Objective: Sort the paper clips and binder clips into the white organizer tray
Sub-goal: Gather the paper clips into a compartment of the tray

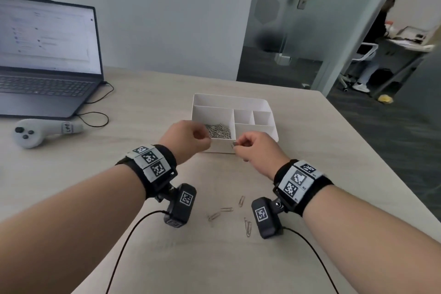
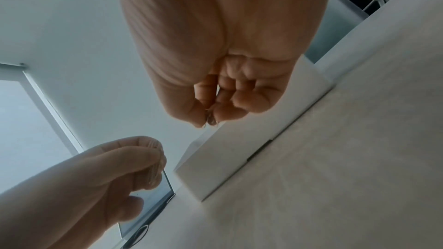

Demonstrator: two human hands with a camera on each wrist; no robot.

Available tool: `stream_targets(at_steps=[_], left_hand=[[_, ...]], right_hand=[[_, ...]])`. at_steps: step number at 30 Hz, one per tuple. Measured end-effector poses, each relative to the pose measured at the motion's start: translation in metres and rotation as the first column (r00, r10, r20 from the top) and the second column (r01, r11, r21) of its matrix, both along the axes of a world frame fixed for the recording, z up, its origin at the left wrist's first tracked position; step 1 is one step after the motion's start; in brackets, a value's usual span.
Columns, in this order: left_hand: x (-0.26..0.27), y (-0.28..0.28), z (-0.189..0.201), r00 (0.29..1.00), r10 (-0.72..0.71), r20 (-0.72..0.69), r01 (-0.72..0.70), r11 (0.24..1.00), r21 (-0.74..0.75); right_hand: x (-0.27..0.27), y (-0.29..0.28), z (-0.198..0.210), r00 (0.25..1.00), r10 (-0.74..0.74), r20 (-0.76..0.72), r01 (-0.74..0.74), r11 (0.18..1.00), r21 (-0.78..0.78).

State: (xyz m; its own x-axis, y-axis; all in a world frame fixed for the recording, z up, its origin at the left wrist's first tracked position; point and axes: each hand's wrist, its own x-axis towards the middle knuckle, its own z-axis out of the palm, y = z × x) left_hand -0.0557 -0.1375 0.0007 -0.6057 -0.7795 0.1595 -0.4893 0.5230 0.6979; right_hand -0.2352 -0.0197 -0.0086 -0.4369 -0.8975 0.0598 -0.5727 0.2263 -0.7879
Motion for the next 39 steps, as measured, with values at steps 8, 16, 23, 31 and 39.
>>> stream_targets(at_steps=[8, 16, 23, 31, 39], left_hand=[[-0.027, -0.043, -0.003, 0.988, 0.116, 0.103, -0.101, 0.985, -0.141], [-0.013, -0.031, -0.014, 0.986, 0.016, 0.163, 0.025, 0.969, -0.246], [0.020, 0.012, -0.009, 0.963, -0.110, 0.244, 0.174, 0.950, -0.259], [0.030, 0.072, -0.013, 0.714, -0.374, 0.592, 0.447, 0.894, 0.025], [0.028, 0.099, -0.015, 0.719, -0.383, 0.580, 0.473, 0.881, -0.004]], right_hand=[[-0.011, -0.063, 0.004, 0.973, -0.067, -0.222, 0.072, 0.997, 0.012], [-0.007, -0.046, 0.009, 0.939, 0.044, -0.341, -0.032, 0.999, 0.041], [0.010, 0.027, 0.016, 0.874, 0.310, -0.374, -0.226, 0.941, 0.252], [0.025, 0.081, -0.001, 0.711, 0.564, -0.420, -0.322, 0.792, 0.518], [0.031, 0.104, -0.006, 0.709, 0.552, -0.439, -0.342, 0.813, 0.471]])
